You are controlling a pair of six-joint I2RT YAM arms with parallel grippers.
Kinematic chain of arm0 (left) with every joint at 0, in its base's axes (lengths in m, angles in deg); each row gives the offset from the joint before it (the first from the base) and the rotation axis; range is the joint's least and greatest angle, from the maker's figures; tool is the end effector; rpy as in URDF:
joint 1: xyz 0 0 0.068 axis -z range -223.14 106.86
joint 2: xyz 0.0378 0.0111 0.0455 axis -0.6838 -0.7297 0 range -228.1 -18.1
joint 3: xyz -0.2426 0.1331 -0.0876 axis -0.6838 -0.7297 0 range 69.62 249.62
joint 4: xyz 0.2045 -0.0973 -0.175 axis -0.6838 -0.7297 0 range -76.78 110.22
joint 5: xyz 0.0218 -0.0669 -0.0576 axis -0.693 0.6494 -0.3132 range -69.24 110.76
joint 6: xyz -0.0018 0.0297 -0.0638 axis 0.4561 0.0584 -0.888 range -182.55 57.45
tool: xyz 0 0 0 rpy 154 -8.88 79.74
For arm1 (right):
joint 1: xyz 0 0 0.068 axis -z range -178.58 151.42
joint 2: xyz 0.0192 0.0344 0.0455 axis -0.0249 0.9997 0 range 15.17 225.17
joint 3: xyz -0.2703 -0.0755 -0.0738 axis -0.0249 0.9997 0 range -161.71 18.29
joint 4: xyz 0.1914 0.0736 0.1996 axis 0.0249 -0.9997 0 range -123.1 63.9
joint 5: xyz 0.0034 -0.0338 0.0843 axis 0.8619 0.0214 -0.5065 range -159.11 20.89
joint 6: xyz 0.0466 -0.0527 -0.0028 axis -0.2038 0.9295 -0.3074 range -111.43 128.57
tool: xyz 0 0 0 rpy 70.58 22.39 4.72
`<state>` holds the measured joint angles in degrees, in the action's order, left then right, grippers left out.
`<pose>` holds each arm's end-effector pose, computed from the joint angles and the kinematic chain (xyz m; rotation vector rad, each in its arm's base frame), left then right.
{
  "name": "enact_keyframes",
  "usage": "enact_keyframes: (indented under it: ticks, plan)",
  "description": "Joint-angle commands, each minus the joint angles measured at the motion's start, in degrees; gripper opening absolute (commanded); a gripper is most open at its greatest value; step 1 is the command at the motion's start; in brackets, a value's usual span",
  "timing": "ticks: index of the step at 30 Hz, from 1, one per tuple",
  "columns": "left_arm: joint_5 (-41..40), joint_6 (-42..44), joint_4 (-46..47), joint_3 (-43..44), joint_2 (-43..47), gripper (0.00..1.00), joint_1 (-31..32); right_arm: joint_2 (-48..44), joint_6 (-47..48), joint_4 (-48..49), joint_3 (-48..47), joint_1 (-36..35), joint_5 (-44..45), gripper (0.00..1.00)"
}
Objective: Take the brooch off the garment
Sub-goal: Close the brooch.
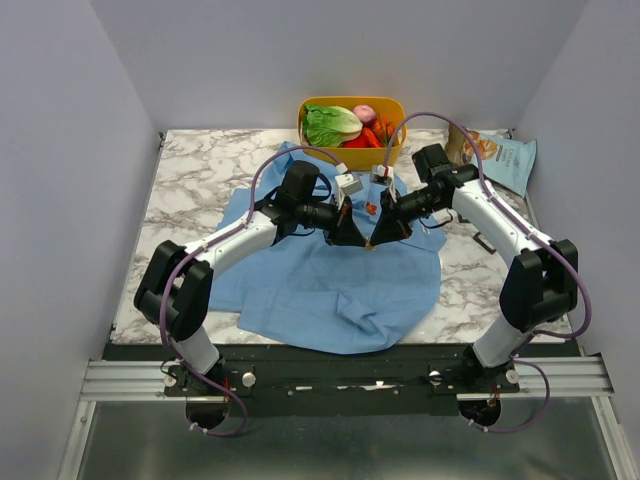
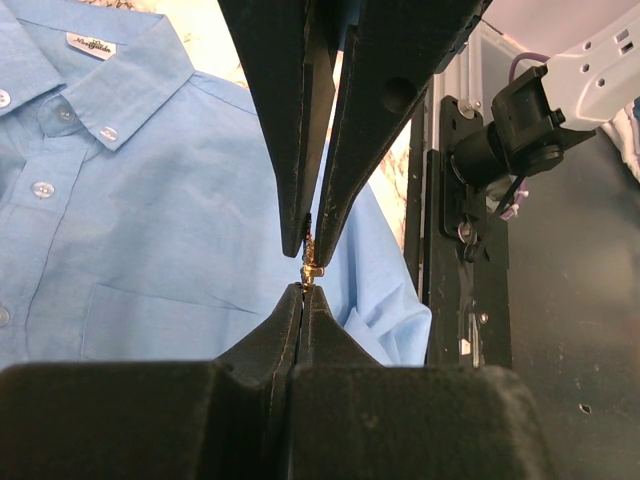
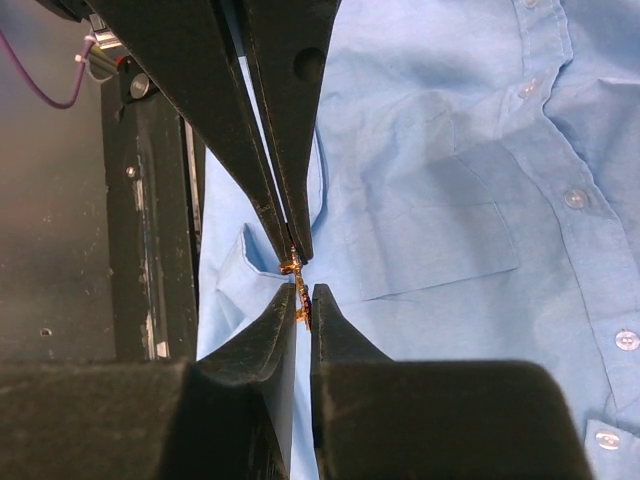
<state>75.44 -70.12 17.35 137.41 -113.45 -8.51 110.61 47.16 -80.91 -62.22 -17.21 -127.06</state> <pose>0.3083 -0.2699 0.2676 1.0847 1.8781 -1.4317 0.3260 0.1616 0.2842 -1.3378 1.9633 1.2161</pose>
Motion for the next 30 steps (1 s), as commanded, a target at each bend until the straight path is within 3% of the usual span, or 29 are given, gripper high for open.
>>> enact_keyframes:
  ticks: [1,17,20,23,30]
  plan:
    - [1.9,-0.3,0.2,0.2,0.3,0.0,0.3,1.1,0.5,0.1,-1.3,0.4,0.4,0.15]
    - [1.9,-0.3,0.2,0.2,0.3,0.0,0.3,-1.7,2.4,-1.2,-1.4,0.3,1.6,0.19]
    - [1.9,-0.2,0.3,0.2,0.3,0.0,0.3,-1.7,2.9,-2.1,-1.8,0.4,0.8,0.26]
    - [1.9,-0.2,0.3,0.2,0.3,0.0,0.3,-1.8,4.7,-4.2,-2.6,1.0,-2.0,0.4]
    - [2.0,-0.2,0.2,0.2,0.3,0.0,0.3,-1.7,5.3,-5.4,-3.2,3.1,-5.3,0.44]
